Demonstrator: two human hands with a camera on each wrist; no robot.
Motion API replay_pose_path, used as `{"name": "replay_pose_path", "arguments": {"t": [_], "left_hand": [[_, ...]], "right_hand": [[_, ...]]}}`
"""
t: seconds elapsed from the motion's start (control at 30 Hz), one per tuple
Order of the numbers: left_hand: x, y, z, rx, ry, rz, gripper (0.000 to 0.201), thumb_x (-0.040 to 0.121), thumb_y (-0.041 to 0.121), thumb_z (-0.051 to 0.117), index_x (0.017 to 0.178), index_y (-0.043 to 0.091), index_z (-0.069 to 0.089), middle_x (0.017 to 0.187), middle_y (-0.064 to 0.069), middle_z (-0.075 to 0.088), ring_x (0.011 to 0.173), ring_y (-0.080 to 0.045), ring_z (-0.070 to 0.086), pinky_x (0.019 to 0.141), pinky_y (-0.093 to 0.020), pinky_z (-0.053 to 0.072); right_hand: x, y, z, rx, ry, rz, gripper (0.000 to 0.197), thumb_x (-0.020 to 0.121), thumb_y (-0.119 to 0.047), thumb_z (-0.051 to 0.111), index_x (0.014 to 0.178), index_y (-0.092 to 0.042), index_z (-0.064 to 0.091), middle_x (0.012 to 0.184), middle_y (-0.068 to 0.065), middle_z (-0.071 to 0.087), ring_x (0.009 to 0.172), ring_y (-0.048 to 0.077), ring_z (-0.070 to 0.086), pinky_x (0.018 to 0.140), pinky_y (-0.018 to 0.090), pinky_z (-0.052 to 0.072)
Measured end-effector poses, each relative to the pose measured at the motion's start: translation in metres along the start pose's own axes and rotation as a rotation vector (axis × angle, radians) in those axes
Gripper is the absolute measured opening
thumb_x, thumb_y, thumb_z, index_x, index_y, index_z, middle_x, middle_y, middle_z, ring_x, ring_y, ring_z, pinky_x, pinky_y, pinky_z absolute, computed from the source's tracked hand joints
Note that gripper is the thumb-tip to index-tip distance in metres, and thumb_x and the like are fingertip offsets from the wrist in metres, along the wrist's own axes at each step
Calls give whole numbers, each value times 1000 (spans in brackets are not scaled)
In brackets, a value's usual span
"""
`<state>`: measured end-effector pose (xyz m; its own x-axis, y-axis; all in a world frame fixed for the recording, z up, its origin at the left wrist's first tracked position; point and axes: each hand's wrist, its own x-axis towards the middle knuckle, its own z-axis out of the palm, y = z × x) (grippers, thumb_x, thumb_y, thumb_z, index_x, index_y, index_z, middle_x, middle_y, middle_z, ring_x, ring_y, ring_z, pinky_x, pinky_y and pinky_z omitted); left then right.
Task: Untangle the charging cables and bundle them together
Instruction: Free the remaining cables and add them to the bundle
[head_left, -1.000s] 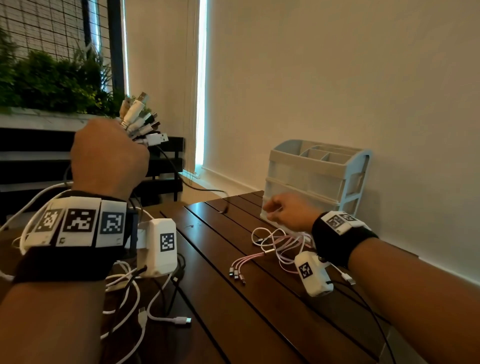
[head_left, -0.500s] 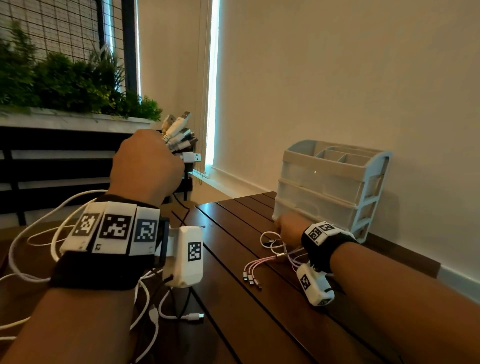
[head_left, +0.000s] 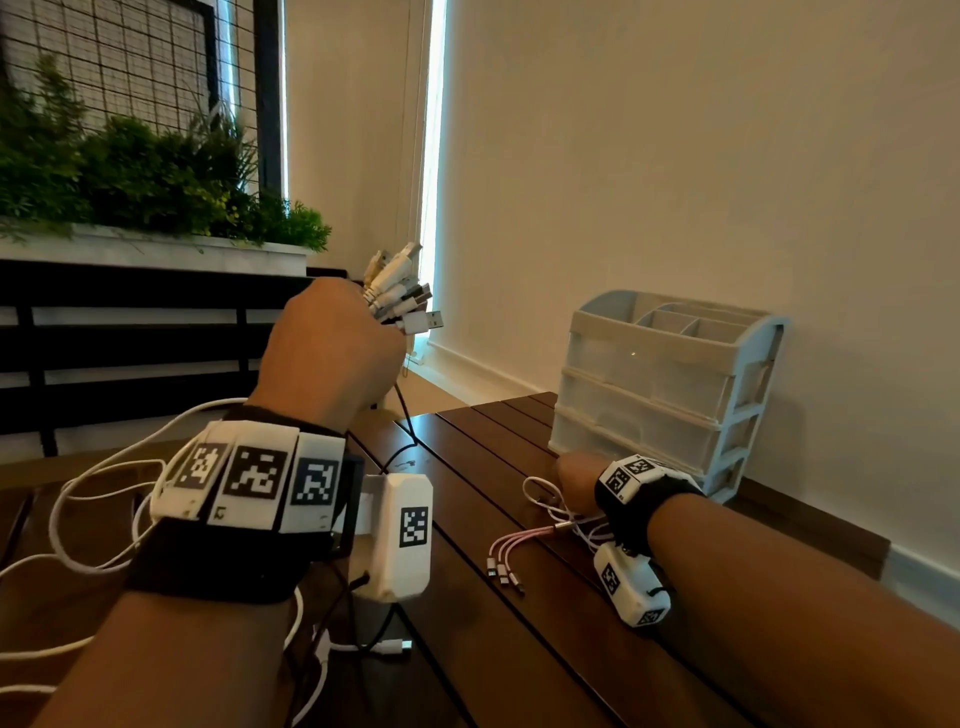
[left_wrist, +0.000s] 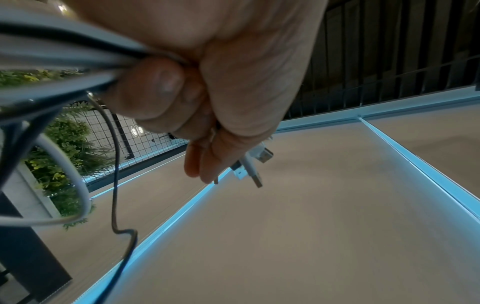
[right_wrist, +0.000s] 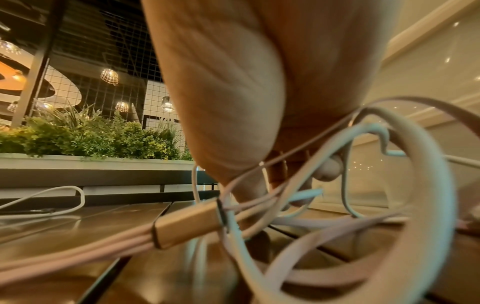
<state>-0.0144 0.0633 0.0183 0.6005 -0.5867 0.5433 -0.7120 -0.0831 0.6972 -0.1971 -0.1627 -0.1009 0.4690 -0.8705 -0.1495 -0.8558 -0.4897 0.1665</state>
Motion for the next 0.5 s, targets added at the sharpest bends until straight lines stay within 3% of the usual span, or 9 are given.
{"name": "replay_pose_path", "arguments": {"t": [0.07, 0.13, 0.2, 0.23, 0.3, 0.43, 0.5], "left_hand": [[-2, 2, 4, -8, -17, 8, 12, 85, 22, 66, 85, 12, 59, 73, -3, 56, 64, -17, 51, 50, -26, 34], [-4, 3, 9, 5, -43, 28, 10, 87, 21, 64, 86, 12, 59, 72, -2, 55, 62, -15, 49, 49, -27, 32], [-6, 4, 15, 31, -61, 47, 9, 88, 20, 62, 86, 12, 57, 71, -1, 52, 61, -13, 47, 48, -26, 31], [-7, 4, 18, 48, -68, 49, 10, 89, 21, 61, 86, 12, 57, 70, -1, 52, 61, -12, 47, 48, -26, 30], [-7, 3, 23, 80, -83, 41, 12, 89, 22, 62, 88, 12, 57, 71, -1, 51, 61, -11, 46, 47, -25, 30], [-9, 2, 30, -3, -158, -43, 13, 87, 21, 64, 90, 8, 61, 74, -4, 56, 66, -17, 53, 48, -26, 33], [-11, 4, 34, -168, -240, -105, 15, 87, 17, 64, 86, 2, 64, 68, -5, 60, 63, -20, 59, 45, -23, 36]], "right_hand": [[33, 23, 16, -5, 0, 28, 9, 84, -27, 67, 91, -26, 62, 82, -4, 55, 77, 23, 58, 72, 32, 49], [42, 33, 18, 12, 37, 40, 23, 78, -28, 72, 73, -38, 52, 71, -11, 49, 78, 20, 59, 67, 29, 51], [-1, 15, -7, 111, 85, 24, 19, 89, -26, 62, 74, -31, 51, 69, -10, 43, 81, 21, 57, 59, 21, 40], [-24, 4, -21, 179, 136, 26, 14, 94, -27, 55, 82, -21, 56, 70, -5, 46, 82, 22, 56, 60, 22, 37], [-50, -1, -42, 344, 233, 19, 26, 99, -29, 46, 95, -9, 61, 75, 2, 56, 81, 21, 57, 66, 27, 40], [-74, 10, -58, 804, 282, -27, 23, 99, -14, 48, 78, -9, 57, 63, 1, 65, 56, 11, 61, 51, 18, 45], [-89, 11, -64, 971, 304, -92, 17, 96, -5, 50, 81, -7, 56, 71, 11, 66, 54, 14, 57, 49, 18, 45]]}}
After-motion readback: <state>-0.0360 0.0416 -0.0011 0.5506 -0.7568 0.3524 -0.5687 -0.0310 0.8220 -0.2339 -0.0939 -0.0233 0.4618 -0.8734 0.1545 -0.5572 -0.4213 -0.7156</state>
